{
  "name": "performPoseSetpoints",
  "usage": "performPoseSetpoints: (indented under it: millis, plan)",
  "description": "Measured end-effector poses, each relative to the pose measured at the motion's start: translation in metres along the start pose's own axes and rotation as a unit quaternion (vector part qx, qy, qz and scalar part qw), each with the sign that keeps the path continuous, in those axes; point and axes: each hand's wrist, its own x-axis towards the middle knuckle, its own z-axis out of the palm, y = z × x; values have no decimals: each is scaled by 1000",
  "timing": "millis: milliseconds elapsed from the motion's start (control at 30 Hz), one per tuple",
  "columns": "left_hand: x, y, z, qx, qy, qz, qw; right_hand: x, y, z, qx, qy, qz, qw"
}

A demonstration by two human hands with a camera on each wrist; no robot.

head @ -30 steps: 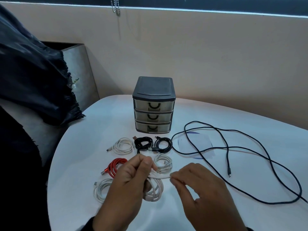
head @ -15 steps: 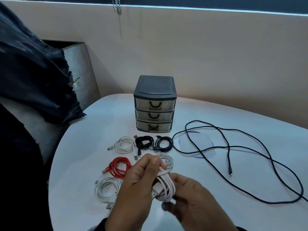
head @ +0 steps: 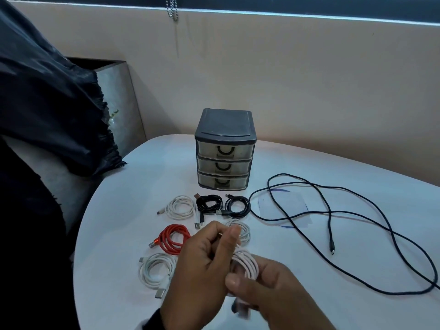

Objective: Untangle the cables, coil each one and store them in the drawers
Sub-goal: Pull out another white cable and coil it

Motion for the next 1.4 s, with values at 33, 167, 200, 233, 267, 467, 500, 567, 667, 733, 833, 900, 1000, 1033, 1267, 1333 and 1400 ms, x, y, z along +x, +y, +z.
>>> performPoseSetpoints:
  millis: [33,167,200,233,267,467,500,567,667,733,833,900,1000,1033,1267,1333,1400]
  plan:
    - [1,0,-2,1,12,0,1000,-1,0,1,-54,42,-36,997]
    - [4,-2,-5,-43,58,-26,997,-7,2,3,-157,134,-101,973]
    - [4,-2,-4,-48,64,-25,996,-8,0,5,-125,135,-94,978]
    - [4,-2,-2,-54,69,-22,996,-9,-2,8,-83,131,-73,985]
    - [3,-2,0,-60,73,-19,995,-8,-2,9,-38,126,-52,990]
    - [4,-5,2,-86,67,-49,993,-10,-6,12,-42,138,-16,989]
    - [4,-7,1,-81,62,-49,993,-9,-6,11,-59,145,-16,988]
    - [4,-8,1,-77,33,-41,996,-9,-3,7,-100,176,-30,979]
    - [3,-10,3,-78,-16,-31,996,-9,0,-2,-164,230,-65,957]
    - [3,-11,4,-68,-25,-26,997,-11,0,-6,-204,243,-93,944]
    - [6,-10,2,-60,6,-10,998,-14,1,-12,-241,264,-166,919]
    - [9,-9,-3,-72,29,-10,997,-16,1,-17,-260,273,-205,903]
    - [11,-6,-8,-114,31,-49,992,-20,-1,-24,-325,267,-294,858]
    - [11,-4,-9,-127,28,-63,989,-21,-4,-26,-379,255,-340,822]
    - [9,-7,-10,-143,26,-105,984,-4,15,-26,-318,225,-244,888]
    - [7,-5,-9,-136,18,-103,985,1,17,-21,-204,183,-192,942]
    - [7,-3,-12,-140,7,-105,985,2,13,-20,-154,167,-202,953]
